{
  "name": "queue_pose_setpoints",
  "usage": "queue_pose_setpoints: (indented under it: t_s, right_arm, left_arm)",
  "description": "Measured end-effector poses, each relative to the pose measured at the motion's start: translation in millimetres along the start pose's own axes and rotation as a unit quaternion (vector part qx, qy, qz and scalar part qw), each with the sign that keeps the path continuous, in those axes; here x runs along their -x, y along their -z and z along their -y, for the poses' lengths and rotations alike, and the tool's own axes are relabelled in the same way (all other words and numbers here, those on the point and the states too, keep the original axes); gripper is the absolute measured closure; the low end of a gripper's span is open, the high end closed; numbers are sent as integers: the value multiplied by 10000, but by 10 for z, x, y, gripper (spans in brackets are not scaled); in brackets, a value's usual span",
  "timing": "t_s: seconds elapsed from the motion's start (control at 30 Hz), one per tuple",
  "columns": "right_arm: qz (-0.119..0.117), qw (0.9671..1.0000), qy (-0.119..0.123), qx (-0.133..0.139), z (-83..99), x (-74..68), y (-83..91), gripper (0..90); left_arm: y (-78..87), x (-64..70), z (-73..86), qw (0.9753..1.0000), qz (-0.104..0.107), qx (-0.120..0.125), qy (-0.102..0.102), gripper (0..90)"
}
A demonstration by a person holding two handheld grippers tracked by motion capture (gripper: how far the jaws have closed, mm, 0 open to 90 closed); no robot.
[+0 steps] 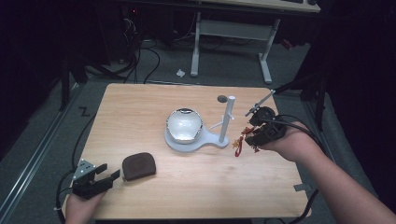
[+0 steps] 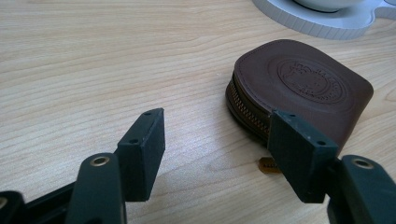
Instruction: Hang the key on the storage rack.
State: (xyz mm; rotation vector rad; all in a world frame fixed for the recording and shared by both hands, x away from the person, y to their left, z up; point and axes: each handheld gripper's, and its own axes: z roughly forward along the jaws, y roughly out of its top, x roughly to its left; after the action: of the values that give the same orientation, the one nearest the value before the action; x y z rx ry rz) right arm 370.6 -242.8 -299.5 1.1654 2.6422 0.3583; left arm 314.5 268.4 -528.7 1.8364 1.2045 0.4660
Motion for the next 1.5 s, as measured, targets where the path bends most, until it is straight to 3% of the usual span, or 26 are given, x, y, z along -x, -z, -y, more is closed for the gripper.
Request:
queue_pose_setpoints:
  t_s: [0.4, 0.9, 1.5]
  right_arm:
    - [51, 10000, 19, 71, -173, 20, 118, 631]
    - [86, 9996, 225, 114, -368, -10, 176, 630]
    - [241, 9996, 56, 140, -490, 122, 97, 630]
  left_arm:
    - [5, -6, 4, 10000, 4, -1, 17, 371]
    - [8, -24, 9, 10000, -9, -12, 41, 372]
    - [18, -39, 13, 10000, -13, 1, 64, 372]
